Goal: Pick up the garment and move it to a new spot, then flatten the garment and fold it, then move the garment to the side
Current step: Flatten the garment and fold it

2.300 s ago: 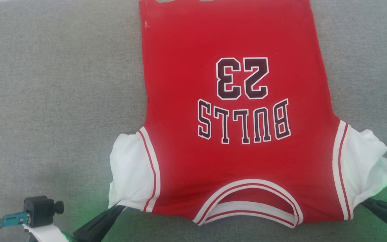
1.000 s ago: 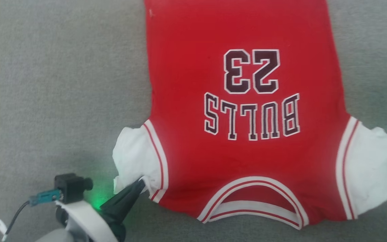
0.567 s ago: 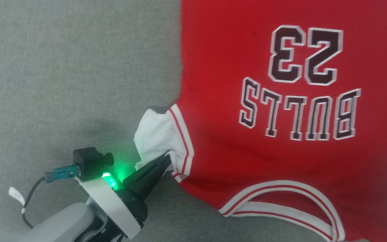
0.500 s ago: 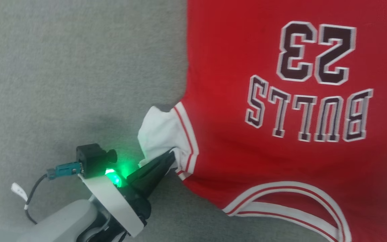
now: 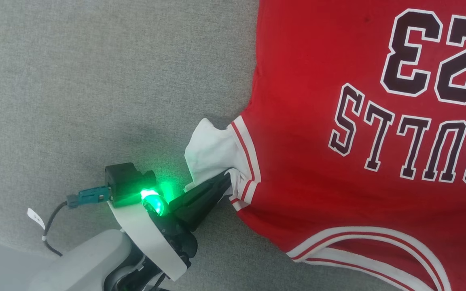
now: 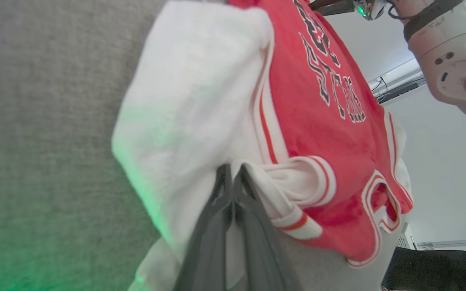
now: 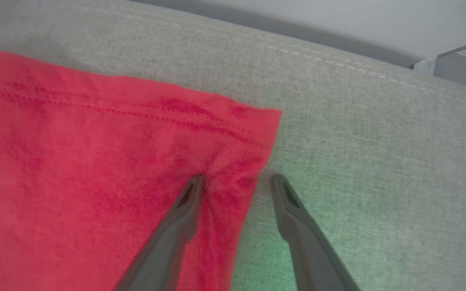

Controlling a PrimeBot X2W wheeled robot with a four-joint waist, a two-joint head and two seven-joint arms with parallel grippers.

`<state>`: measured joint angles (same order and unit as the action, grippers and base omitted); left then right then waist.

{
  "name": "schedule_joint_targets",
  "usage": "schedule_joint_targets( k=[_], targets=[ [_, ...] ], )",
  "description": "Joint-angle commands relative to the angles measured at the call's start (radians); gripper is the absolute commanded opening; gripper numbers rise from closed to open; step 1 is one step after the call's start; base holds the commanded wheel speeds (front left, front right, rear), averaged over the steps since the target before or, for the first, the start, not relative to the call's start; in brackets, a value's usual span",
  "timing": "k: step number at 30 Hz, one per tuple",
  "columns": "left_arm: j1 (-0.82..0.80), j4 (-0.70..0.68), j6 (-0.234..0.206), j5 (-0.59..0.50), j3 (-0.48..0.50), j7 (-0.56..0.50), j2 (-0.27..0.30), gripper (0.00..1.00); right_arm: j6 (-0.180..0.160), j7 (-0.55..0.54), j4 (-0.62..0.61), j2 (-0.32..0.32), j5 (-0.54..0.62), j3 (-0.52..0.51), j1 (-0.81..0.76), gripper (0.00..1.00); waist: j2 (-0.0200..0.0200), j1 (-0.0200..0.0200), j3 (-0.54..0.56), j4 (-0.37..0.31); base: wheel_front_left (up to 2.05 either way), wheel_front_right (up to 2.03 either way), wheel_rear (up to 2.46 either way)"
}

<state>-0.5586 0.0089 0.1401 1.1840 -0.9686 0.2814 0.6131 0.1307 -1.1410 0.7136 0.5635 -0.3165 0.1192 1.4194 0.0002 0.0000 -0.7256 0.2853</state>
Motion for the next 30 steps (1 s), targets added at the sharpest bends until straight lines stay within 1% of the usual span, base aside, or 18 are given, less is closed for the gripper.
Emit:
schedule_joint_targets(
  k=[1, 5, 8, 11, 14, 18, 23, 27, 30],
  targets=[
    [-0.018, 0.105, -0.018, 0.014, -0.021, -0.031, -0.048, 0.00, 0.000, -0.003, 0.039, -0.010, 0.007, 0.006, -0.043, 0.00, -0.0002, 0.0000, 0.002, -0.002, 0.00, 0.00, 0.00],
    [-0.018, 0.108, -0.018, 0.013, 0.006, -0.031, -0.040, 0.00, 0.000, 0.052, 0.043, -0.006, -0.003, -0.003, -0.046, 0.00, -0.0002, 0.0000, 0.031, -0.017, 0.00, 0.00, 0.00],
    [0.007, 0.109, -0.018, 0.011, 0.038, -0.026, -0.027, 0.00, 0.000, 0.086, 0.032, -0.003, -0.042, 0.022, -0.073, 0.00, -0.0002, 0.0000, 0.076, -0.036, 0.00, 0.00, 0.00],
    [0.049, 0.100, -0.018, 0.008, 0.075, -0.023, -0.012, 0.00, 0.000, 0.116, -0.022, 0.023, -0.119, 0.081, -0.131, 0.00, -0.0002, 0.0000, 0.134, -0.062, 0.00, 0.00, 0.00],
    [0.100, 0.092, -0.016, 0.002, 0.111, -0.018, 0.005, 0.00, 0.000, 0.126, -0.111, 0.074, -0.231, 0.144, -0.223, 0.00, -0.0002, 0.0000, 0.197, -0.093, 0.00, 0.00, 0.00],
    [0.170, 0.084, -0.012, -0.006, 0.154, -0.018, 0.014, 0.00, 0.000, 0.121, -0.269, 0.173, -0.384, 0.207, -0.401, 0.00, -0.0002, 0.0000, 0.279, -0.136, 0.00, 0.00, 0.00],
    [0.230, 0.081, -0.012, -0.018, 0.192, -0.017, 0.026, 0.00, 0.000, 0.116, -0.467, 0.295, -0.543, 0.216, -0.676, 0.00, -0.0002, 0.0000, 0.354, -0.178, 0.00, 0.00, 0.00],
    [0.266, 0.086, -0.012, -0.022, 0.225, -0.017, 0.029, 0.00, 0.000, 0.138, -0.602, 0.341, -0.616, 0.193, -0.916, 0.00, -0.0002, 0.0000, 0.395, -0.211, 0.00, 0.00, 0.00],
    [0.290, 0.086, -0.011, -0.026, 0.245, -0.017, 0.035, 0.00, 0.000, 0.147, -0.696, 0.346, -0.638, 0.178, -1.081, 0.00, -0.0002, 0.0000, 0.415, -0.236, 0.00, 0.00, 0.00]
  ],
)
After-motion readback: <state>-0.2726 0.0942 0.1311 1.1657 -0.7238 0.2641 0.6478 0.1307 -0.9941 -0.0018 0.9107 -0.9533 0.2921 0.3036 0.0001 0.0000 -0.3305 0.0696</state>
